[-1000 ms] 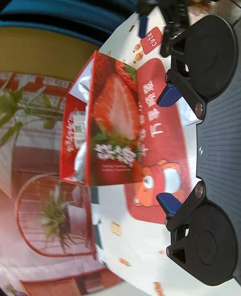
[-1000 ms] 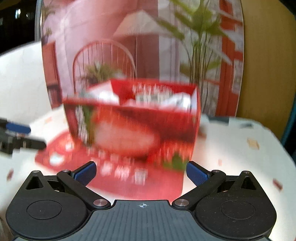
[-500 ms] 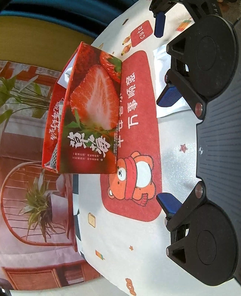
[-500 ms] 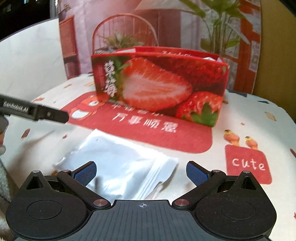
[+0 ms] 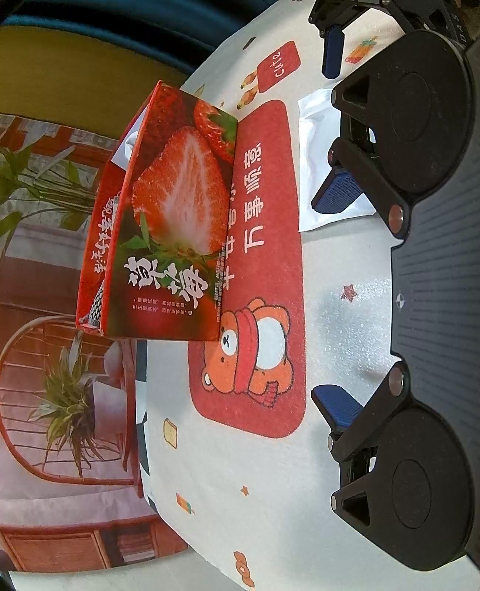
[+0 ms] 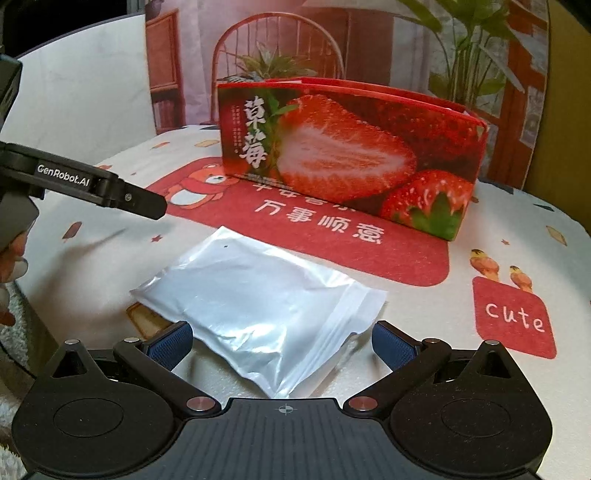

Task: Organize soft objects

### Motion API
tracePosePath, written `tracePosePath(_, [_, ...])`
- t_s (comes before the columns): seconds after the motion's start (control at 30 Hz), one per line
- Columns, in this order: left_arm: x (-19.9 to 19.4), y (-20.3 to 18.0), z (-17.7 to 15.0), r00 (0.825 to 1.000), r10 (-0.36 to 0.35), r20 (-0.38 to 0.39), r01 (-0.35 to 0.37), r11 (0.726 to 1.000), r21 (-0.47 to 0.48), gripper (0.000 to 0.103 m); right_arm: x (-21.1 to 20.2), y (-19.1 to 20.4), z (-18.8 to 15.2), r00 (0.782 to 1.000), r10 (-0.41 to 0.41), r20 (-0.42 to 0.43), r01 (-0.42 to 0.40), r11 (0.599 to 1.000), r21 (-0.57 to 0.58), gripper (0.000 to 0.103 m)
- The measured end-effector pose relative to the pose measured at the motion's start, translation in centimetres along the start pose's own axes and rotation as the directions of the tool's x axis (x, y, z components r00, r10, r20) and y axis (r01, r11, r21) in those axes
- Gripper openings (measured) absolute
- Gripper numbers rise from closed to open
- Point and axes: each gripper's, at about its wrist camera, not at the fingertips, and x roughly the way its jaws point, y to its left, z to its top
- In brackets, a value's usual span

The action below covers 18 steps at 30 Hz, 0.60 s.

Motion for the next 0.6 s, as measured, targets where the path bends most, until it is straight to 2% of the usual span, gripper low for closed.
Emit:
tracePosePath(0.37, [0.0, 0.2, -0.3, 1.0, 0.001, -0.004, -0.002, 1.0, -0.008, 0.1, 0.6, 0.5, -0.6, 0.999, 0.009, -0.049, -0.011, 0.999, -0.038, 0.103])
tracePosePath(0.6, [0.3, 0.4, -0.2, 1.0, 0.008, -0.007, -0.008, 1.0, -0.018, 0.1, 1.8, -0.3, 0.8, 0.996, 0.004, -0.086, -0.007, 1.0, -0.028, 0.102])
